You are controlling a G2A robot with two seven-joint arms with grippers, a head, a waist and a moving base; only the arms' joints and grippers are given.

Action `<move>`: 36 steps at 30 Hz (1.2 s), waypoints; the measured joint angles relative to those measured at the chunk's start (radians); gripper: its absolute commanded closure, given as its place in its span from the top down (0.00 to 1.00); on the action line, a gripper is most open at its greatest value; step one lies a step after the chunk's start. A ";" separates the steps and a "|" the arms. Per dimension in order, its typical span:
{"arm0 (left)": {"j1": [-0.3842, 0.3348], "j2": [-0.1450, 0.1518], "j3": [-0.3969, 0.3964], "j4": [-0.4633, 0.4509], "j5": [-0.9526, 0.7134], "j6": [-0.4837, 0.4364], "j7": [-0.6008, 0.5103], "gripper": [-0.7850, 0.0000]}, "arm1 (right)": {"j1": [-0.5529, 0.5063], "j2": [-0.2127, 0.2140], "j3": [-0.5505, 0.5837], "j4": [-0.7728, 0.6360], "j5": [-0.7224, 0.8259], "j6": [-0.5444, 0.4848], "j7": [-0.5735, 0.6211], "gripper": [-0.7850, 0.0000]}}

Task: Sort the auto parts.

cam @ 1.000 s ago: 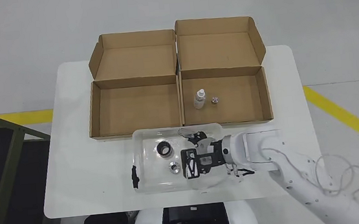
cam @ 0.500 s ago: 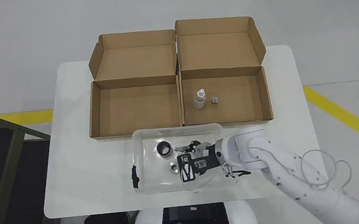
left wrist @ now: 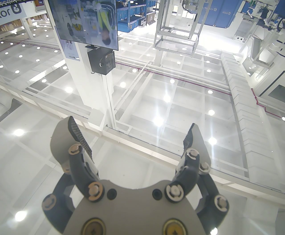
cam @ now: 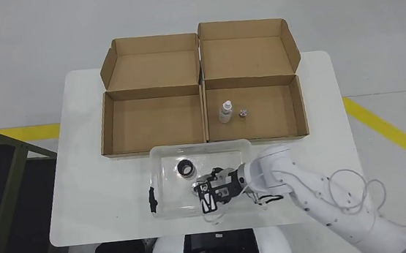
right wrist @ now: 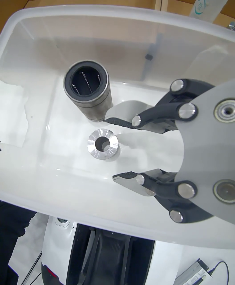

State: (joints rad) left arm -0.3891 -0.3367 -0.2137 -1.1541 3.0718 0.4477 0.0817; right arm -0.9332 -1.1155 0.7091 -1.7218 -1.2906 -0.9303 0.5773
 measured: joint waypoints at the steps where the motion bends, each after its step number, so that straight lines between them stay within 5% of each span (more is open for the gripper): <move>1: 0.000 0.000 0.000 0.000 0.000 0.000 0.000 1.00 | 0.004 -0.002 -0.005 0.005 -0.003 0.002 -0.002 0.46; 17: 0.000 0.000 0.000 0.000 0.000 0.000 0.000 1.00 | 0.067 -0.046 -0.097 0.066 -0.051 0.032 -0.035 0.43; 24: 0.000 0.000 0.000 0.000 0.000 0.000 0.000 1.00 | 0.081 -0.058 -0.111 0.088 -0.056 0.041 -0.044 0.29; 30: 0.000 0.000 0.000 0.000 0.000 0.000 0.000 1.00 | 0.084 -0.062 -0.111 0.089 -0.056 0.037 -0.050 0.00; 36: 0.000 0.000 0.000 0.000 0.000 0.000 0.000 1.00 | 0.081 -0.061 -0.093 0.069 -0.047 0.031 -0.056 0.00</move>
State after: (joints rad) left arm -0.3891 -0.3367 -0.2137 -1.1541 3.0718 0.4477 0.0817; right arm -0.8522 -1.1761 0.6162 -1.6526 -1.3374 -0.8995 0.5217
